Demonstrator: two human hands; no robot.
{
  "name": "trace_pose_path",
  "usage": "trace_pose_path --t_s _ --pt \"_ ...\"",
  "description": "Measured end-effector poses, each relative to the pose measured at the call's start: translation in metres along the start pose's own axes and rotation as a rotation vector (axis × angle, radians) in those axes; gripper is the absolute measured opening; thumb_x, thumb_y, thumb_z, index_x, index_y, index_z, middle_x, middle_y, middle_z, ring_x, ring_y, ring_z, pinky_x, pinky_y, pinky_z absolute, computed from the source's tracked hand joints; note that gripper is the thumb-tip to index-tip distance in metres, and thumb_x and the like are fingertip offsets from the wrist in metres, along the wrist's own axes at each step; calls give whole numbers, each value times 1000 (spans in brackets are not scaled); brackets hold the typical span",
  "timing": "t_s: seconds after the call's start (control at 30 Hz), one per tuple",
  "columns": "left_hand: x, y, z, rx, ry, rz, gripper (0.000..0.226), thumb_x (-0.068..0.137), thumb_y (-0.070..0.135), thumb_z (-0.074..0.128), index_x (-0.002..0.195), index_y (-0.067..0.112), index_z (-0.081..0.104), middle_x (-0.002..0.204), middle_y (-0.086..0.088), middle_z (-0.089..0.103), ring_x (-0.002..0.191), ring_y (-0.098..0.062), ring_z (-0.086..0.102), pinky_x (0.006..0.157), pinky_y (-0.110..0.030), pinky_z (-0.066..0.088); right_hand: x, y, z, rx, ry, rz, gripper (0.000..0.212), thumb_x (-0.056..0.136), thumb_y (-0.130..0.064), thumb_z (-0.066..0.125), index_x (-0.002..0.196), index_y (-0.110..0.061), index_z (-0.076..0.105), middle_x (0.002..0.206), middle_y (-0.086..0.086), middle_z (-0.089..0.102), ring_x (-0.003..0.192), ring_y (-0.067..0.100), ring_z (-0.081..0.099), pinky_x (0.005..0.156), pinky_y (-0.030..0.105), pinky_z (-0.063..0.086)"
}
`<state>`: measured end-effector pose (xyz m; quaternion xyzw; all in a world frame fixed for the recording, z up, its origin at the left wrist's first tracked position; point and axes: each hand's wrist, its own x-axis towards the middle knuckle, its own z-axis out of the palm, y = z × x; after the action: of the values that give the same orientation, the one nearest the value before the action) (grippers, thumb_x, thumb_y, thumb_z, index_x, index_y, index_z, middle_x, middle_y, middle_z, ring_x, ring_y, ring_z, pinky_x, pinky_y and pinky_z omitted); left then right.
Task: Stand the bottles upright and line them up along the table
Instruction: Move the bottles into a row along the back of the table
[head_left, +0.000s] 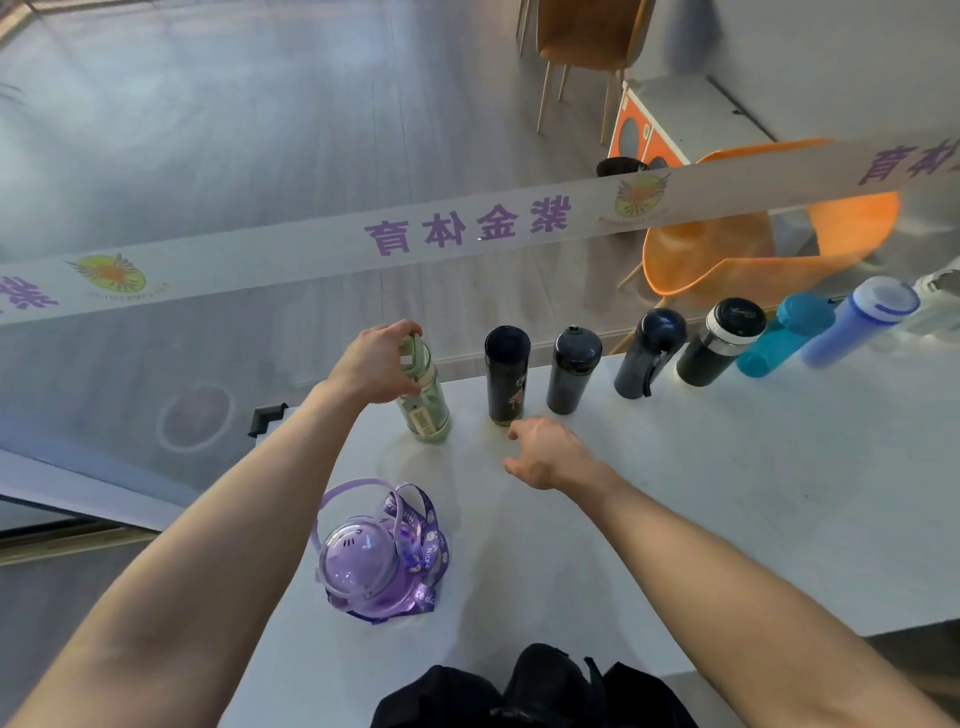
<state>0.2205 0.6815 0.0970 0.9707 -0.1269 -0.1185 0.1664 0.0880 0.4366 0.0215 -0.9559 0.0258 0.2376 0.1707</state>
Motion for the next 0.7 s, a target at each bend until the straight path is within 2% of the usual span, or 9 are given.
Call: trace_pose_path --t_s 0.1,0.37,0.47,0.6,0.7 --pt "5 -2 -2 31 -53 24 91 72 21 98 151 32 52 133 -6 60 116 -25 52 93 -41 54 0 -1 1 -6 6 0 47 96 -41 65 138 -19 62 137 7 65 121 30 64 101 42 55" --pt "7 -6 -1 41 -105 37 97 73 19 99 153 35 46 138 -7 56 128 -32 54 96 -43 56 -1 -4 6 -7 -5 17 47 97 -42 66 139 -20 62 137 7 65 119 30 65 100 42 57" --pt "3 -7 -2 5 -114 35 113 71 21 100 162 38 36 145 -8 53 135 -33 53 102 -45 55 -2 -4 6 -3 6 27 47 97 -41 66 139 -20 62 138 6 65 121 29 64 101 41 56" --pt "-9 -8 -8 -84 -87 -1 134 69 30 103 170 37 15 160 -12 44 142 -35 52 108 -49 53 -8 -4 7 -21 3 42 47 99 -40 66 140 -19 61 140 6 64 123 30 64 102 42 56" --pt "-30 -17 -12 -98 -40 -43 123 78 47 95 171 32 16 166 -11 40 144 -35 52 111 -49 50 -12 -4 10 -35 -13 47 48 99 -40 66 142 -20 60 141 7 64 124 30 64 102 43 56"
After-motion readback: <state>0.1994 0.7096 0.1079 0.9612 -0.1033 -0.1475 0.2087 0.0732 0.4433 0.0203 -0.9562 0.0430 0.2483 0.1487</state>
